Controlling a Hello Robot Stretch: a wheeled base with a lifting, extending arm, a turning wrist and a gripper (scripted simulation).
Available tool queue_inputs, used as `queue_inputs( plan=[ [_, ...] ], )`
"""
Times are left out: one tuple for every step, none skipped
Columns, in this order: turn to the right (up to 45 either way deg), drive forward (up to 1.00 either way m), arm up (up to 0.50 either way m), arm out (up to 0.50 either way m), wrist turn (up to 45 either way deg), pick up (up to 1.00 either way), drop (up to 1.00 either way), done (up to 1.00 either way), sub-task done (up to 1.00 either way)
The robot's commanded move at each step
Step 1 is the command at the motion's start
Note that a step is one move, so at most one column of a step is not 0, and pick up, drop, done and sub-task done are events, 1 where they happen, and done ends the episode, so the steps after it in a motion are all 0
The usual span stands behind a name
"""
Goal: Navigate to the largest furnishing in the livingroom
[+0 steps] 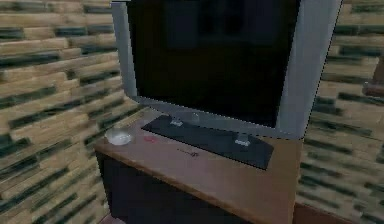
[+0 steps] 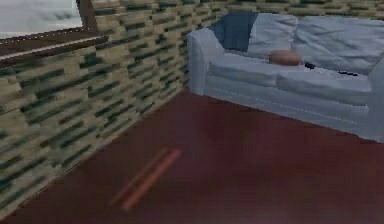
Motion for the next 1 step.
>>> queue_inputs(
  plan=[
    [-45.0,0.00,0.00,0.00,0.0,0.00,0.00,0.00,0.00]
  ],
)
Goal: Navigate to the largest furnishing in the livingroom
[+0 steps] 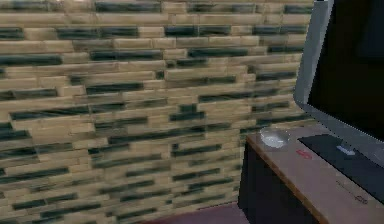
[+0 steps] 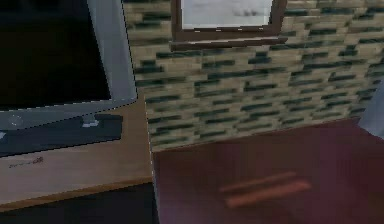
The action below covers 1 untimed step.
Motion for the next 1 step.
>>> queue_inputs(
  plan=[
    [-12.0,0.00,0.00,0.00,0.0,0.00,0.00,0.00,0.00]
  ],
)
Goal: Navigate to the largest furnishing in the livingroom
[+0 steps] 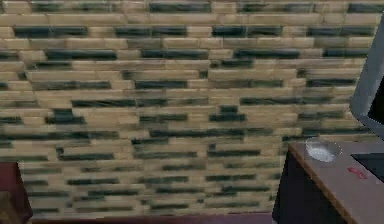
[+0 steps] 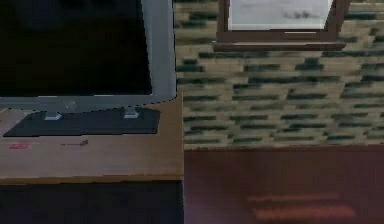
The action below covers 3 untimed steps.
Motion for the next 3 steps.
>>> queue_inputs(
  plan=[
    [0.0,0.65,0.00,0.00,0.0,0.00,0.00,0.00,0.00],
    [-45.0,0.00,0.00,0.00,0.0,0.00,0.00,0.00,0.00],
    [-45.0,0.00,0.00,0.00,0.0,0.00,0.00,0.00,0.00]
  ],
)
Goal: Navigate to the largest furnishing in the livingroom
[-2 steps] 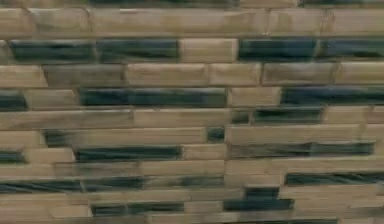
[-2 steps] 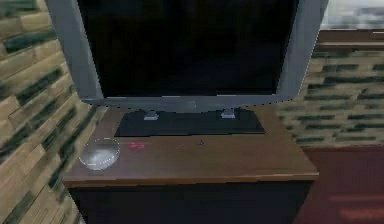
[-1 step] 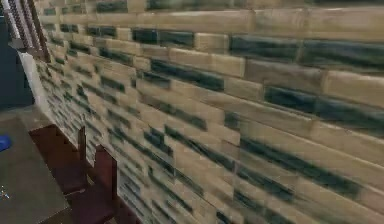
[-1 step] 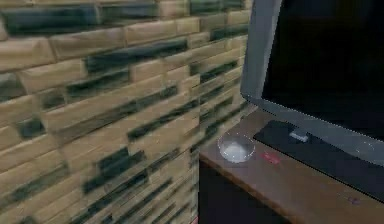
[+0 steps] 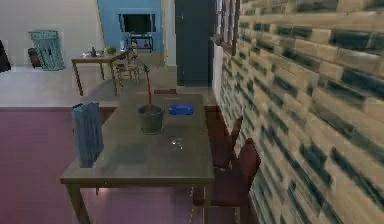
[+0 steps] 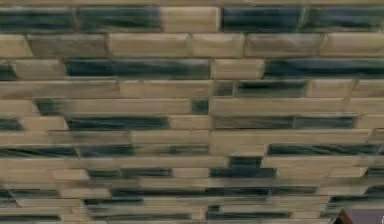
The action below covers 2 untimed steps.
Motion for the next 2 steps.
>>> queue_inputs(
  plan=[
    [-45.0,0.00,0.00,0.00,0.0,0.00,0.00,0.00,0.00],
    [-45.0,0.00,0.00,0.00,0.0,0.00,0.00,0.00,0.00]
  ],
)
